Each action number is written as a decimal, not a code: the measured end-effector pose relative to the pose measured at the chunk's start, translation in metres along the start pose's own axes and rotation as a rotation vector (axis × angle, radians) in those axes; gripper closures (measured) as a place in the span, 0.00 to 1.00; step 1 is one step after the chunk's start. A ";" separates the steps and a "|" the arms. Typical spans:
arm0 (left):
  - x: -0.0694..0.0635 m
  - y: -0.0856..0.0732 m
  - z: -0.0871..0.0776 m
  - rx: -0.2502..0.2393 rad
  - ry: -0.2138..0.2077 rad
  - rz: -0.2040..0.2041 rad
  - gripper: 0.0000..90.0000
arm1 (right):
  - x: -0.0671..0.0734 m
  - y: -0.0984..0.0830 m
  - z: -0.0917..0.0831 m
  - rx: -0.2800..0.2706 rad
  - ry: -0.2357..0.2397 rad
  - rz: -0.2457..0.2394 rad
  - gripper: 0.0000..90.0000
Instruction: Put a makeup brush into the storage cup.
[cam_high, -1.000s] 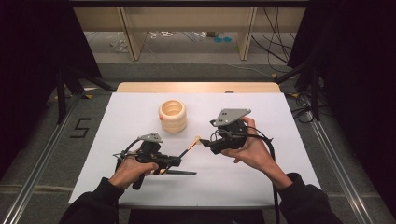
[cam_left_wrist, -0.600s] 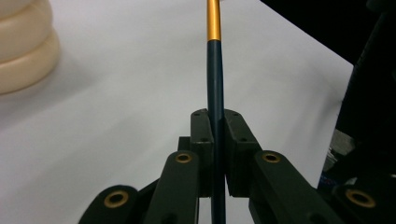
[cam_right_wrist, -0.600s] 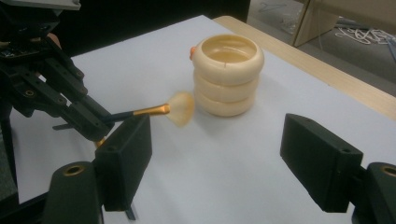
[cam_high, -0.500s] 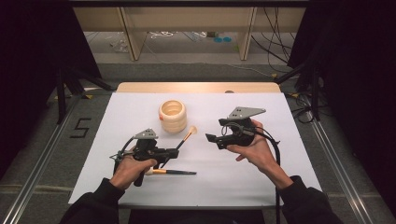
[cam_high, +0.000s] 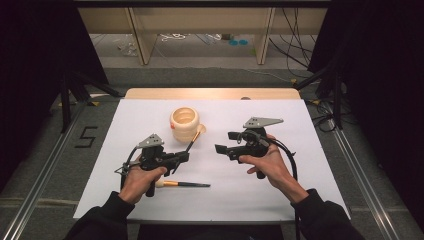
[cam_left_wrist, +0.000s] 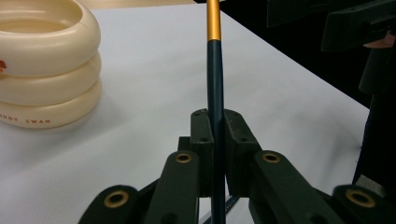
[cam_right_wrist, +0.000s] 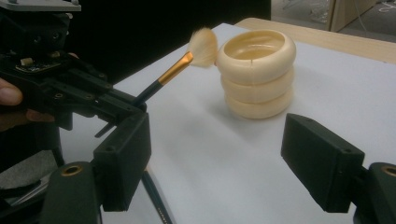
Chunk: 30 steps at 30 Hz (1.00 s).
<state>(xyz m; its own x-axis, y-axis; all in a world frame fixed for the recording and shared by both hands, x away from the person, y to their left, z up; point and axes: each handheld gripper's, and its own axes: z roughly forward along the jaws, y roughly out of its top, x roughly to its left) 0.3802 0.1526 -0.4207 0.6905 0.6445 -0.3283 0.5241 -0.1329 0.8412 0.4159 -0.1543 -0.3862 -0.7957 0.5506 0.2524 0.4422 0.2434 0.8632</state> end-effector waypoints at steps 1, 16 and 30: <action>-0.001 0.000 0.000 -0.010 0.001 0.002 0.93 | 0.001 0.000 0.001 0.000 0.000 0.012 0.28; -0.009 -0.001 0.002 -0.074 0.029 -0.015 0.93 | 0.009 -0.006 0.020 -0.101 0.090 0.116 0.32; -0.015 -0.001 0.003 -0.106 0.034 0.003 0.93 | 0.016 -0.004 0.042 -0.162 0.137 0.166 0.35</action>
<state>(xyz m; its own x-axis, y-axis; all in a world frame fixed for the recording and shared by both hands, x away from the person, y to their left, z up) 0.3707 0.1406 -0.4181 0.6736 0.6696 -0.3129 0.4651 -0.0551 0.8835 0.4186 -0.1130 -0.4043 -0.7713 0.4566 0.4435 0.5082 0.0222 0.8610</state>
